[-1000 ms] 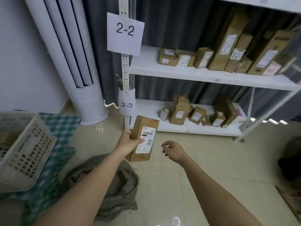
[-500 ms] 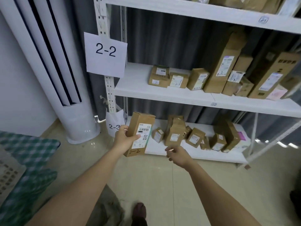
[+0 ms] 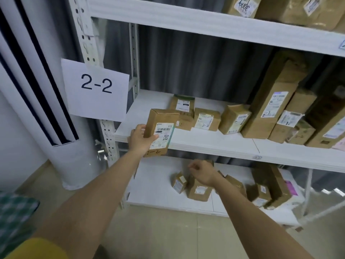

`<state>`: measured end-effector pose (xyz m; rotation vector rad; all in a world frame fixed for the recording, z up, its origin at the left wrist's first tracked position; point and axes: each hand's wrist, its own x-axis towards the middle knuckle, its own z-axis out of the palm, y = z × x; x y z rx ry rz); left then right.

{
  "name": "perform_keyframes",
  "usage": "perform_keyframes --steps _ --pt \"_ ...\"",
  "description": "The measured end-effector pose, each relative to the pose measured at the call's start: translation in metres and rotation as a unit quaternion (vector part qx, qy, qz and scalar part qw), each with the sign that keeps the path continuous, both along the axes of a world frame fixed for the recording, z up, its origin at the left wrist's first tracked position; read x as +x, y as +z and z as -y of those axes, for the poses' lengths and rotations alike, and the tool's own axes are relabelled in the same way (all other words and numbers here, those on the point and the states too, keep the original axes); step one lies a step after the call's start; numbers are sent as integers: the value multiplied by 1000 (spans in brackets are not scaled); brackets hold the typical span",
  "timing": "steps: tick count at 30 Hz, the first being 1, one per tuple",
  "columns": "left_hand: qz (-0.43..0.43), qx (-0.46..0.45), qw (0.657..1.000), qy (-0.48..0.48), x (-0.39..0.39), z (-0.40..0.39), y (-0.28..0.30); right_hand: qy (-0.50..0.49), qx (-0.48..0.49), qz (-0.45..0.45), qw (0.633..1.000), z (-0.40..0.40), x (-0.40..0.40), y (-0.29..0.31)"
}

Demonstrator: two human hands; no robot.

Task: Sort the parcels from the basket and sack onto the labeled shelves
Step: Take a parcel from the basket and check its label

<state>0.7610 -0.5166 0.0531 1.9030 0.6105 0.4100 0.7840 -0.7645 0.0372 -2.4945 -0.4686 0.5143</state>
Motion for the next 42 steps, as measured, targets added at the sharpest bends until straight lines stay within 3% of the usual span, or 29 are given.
perform_keyframes --steps 14,19,29,36,42 --pt "69 -84 994 31 84 -37 5 120 55 1 991 -75 143 0" --pt "51 -102 993 18 94 -38 -21 141 33 7 989 -94 170 -16" --pt "16 -82 996 -40 98 -55 -31 24 148 -36 988 -149 163 -35" --pt "-13 -101 995 -21 101 -62 -38 -94 197 27 975 -176 141 -42" --pt "-60 -51 996 -30 96 -70 -56 -133 184 59 972 -191 134 -49"
